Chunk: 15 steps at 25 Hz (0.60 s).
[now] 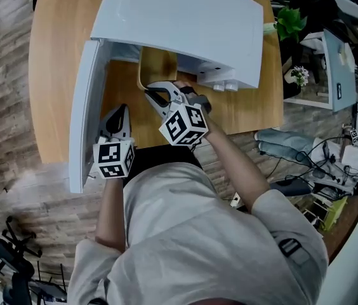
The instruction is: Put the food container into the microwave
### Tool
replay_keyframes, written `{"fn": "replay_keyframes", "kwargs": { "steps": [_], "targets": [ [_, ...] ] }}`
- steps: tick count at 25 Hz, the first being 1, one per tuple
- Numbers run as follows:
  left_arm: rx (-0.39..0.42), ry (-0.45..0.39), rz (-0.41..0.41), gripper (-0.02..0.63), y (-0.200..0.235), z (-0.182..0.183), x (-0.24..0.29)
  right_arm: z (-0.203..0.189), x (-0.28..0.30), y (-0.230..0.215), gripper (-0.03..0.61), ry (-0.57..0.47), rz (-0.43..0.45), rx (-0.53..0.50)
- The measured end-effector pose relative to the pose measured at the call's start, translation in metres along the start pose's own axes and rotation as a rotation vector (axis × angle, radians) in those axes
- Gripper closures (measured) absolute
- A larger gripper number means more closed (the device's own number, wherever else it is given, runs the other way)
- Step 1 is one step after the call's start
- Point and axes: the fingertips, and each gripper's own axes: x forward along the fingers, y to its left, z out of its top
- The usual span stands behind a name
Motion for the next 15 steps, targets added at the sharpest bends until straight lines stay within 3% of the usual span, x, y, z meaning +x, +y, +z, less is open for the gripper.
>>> {"fn": "replay_keyframes", "kwargs": {
  "steps": [15],
  "targets": [
    [-0.02,0.008,0.042,0.601,0.013,0.003,0.007,0.0,0.024,-0.014,0.545,0.015,0.014,-0.069]
  ]
}}
